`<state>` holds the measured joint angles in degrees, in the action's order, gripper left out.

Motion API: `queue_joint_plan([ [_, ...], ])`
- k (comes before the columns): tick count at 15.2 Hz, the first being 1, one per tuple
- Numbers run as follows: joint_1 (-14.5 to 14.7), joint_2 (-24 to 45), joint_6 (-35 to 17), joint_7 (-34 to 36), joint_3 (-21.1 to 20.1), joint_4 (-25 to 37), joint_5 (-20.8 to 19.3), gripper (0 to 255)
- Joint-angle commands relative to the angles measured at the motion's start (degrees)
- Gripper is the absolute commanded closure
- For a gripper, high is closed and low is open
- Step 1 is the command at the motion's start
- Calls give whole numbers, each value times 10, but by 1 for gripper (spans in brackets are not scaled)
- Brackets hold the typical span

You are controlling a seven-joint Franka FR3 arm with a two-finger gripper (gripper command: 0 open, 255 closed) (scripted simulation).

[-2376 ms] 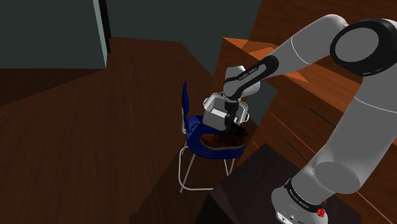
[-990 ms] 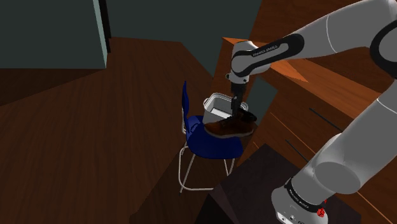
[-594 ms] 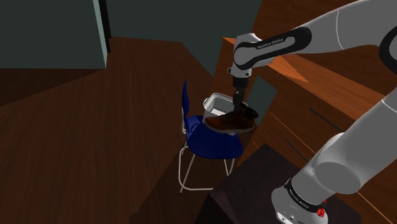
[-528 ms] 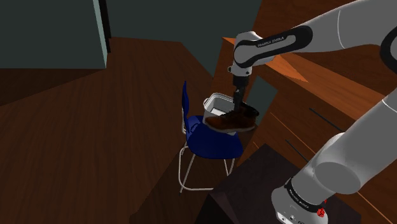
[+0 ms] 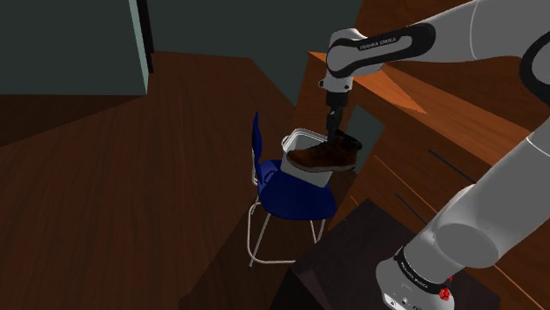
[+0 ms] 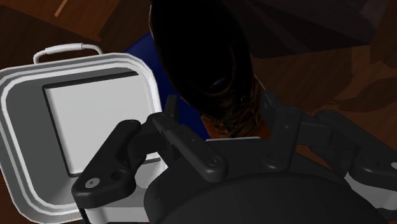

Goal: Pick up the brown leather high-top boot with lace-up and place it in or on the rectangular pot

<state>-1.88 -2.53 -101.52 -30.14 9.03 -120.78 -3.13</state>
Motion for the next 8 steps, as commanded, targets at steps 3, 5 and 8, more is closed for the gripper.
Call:
queue_joint_plan([
  [3, -19, 60, 26, -41, 19, 88, -1, 255],
  [5, -29, 94, 43, -61, 28, 139, 2, 255],
  [8, -46, 148, 71, -92, 38, 222, 7, 255],
])
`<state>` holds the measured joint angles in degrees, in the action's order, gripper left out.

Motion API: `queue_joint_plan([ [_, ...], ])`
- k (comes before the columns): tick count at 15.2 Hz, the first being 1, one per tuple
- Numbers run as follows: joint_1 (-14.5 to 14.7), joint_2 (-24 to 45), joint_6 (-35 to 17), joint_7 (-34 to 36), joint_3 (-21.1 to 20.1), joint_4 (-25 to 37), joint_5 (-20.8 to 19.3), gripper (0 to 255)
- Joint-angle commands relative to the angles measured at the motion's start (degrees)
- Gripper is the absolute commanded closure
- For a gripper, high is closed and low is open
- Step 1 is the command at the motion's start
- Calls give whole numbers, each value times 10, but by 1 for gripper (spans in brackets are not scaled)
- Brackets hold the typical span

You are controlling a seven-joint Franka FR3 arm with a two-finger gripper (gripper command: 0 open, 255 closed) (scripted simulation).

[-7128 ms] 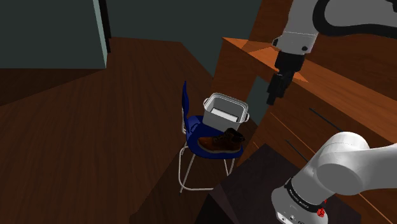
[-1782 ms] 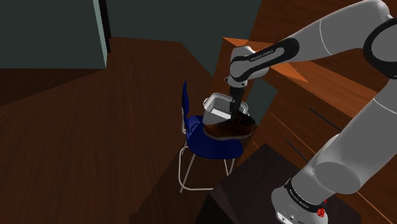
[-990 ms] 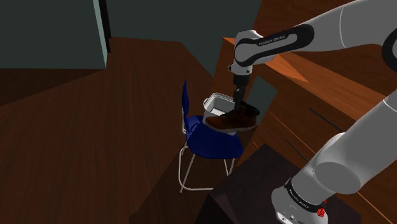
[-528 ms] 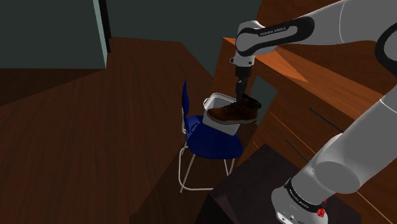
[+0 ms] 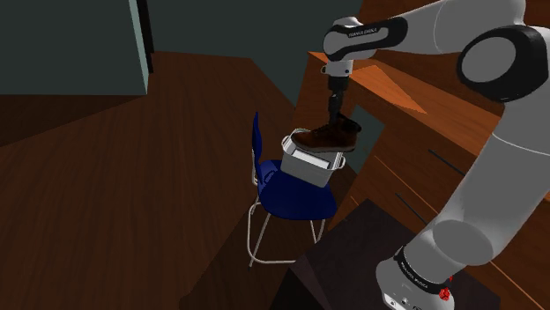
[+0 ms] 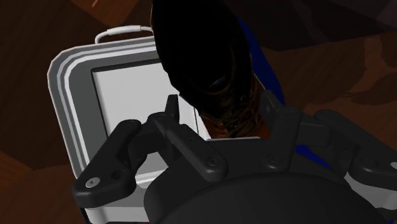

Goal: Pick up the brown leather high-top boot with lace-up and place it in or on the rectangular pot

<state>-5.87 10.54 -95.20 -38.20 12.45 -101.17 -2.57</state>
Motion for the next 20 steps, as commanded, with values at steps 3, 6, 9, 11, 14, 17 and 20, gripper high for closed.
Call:
queue_joint_plan([
  [3, -26, 78, 41, -40, 12, 121, 10, 255],
  [6, -50, 148, 84, -68, 18, 234, 21, 255],
  [9, -81, 234, 143, -93, 20, 381, 34, 255],
  [11, -88, 254, 150, -97, 20, 408, 37, 255],
  [14, -85, 250, 124, -95, 19, 377, 36, 255],
  [17, -83, 248, 100, -94, 19, 351, 36, 255],
  [20, -82, 248, 77, -92, 19, 328, 37, 255],
])
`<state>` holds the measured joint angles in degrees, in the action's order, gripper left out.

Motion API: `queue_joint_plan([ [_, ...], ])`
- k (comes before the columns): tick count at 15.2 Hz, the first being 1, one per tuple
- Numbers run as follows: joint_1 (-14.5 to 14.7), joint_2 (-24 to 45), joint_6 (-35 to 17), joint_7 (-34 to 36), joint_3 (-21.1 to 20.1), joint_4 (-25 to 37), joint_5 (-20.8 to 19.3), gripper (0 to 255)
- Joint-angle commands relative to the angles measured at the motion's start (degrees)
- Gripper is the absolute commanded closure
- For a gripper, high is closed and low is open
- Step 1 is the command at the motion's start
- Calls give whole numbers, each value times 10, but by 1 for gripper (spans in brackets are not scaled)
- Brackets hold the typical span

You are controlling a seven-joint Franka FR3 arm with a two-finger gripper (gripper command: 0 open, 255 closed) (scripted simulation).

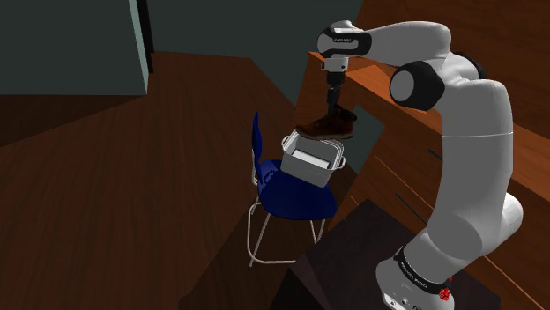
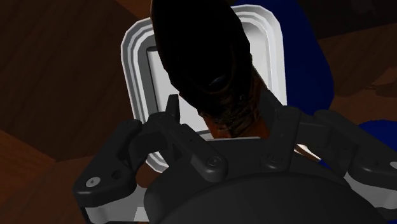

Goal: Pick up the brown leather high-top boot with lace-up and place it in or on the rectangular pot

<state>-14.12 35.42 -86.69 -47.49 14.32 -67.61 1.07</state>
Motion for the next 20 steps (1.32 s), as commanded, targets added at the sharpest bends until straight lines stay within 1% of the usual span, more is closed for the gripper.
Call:
queue_joint_plan([
  [1, 1, 0, -16, 1, 0, -15, 0, 255],
  [14, 4, 18, -105, 6, -4, -86, 4, 255],
  [20, 4, 18, -105, 6, -4, -86, 4, 255],
])
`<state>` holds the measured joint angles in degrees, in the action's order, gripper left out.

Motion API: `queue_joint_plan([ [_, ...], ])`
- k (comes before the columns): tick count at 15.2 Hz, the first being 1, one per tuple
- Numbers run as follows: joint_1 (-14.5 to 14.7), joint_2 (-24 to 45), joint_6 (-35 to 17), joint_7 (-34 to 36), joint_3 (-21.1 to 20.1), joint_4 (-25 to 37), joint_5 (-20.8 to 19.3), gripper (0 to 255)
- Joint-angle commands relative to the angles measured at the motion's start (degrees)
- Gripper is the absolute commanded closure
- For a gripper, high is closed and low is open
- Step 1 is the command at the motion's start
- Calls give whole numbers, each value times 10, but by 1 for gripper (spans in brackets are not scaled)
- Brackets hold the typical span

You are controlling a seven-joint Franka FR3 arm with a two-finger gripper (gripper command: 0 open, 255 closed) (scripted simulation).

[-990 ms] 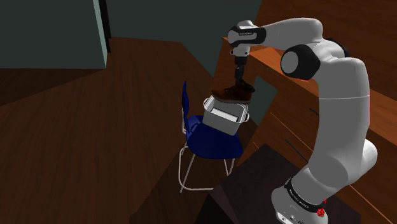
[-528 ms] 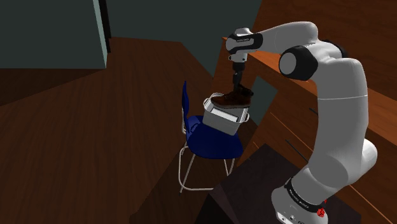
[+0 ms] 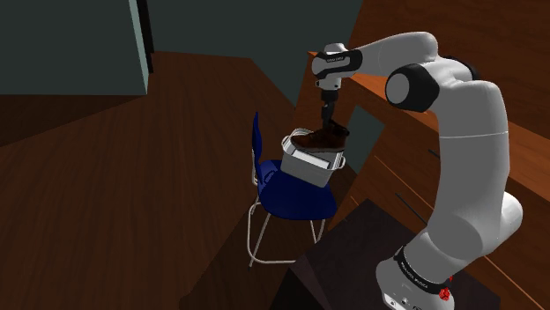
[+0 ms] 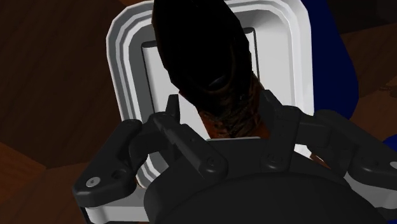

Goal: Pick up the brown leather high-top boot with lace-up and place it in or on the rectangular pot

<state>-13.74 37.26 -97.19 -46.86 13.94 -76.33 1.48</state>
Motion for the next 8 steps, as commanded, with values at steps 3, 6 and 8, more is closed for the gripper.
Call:
queue_joint_plan([
  [3, 0, 0, 0, 0, 0, 1, 0, 0],
  [6, 0, 0, 0, 0, 0, 1, 0, 0],
  [8, 0, -1, 0, 0, 0, 1, 0, 0],
])
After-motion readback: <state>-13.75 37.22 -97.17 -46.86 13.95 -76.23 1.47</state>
